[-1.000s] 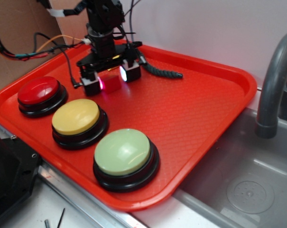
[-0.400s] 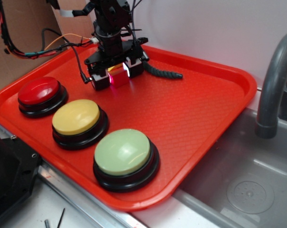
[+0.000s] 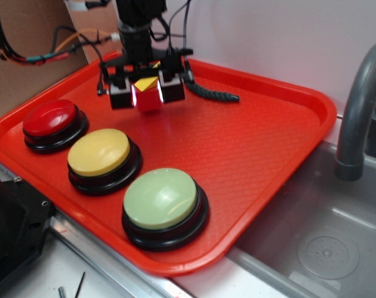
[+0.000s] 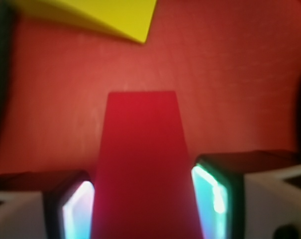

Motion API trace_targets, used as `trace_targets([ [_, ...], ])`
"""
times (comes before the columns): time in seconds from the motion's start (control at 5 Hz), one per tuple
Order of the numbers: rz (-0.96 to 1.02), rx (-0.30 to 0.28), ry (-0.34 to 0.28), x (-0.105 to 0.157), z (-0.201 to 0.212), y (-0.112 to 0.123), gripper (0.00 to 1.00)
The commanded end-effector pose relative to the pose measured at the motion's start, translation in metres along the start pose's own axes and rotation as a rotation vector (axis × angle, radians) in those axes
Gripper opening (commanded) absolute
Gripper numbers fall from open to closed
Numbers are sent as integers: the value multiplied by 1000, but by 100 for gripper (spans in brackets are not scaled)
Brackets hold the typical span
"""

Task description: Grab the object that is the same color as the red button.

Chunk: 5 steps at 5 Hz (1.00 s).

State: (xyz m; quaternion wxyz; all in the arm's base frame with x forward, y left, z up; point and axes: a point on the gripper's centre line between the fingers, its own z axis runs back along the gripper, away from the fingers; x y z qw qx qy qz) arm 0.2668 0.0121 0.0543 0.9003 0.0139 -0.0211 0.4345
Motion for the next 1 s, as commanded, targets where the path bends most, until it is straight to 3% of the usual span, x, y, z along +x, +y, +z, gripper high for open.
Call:
trace_targets([
  [0.0, -358, -42, -2, -6, 76, -4, 0],
  [0.2, -553, -82, 0, -30, 119, -6, 0],
  [0.6, -714, -201, 12, -38, 160, -1, 0],
  [0.8, -681, -132, 28, -32, 149, -6, 0],
])
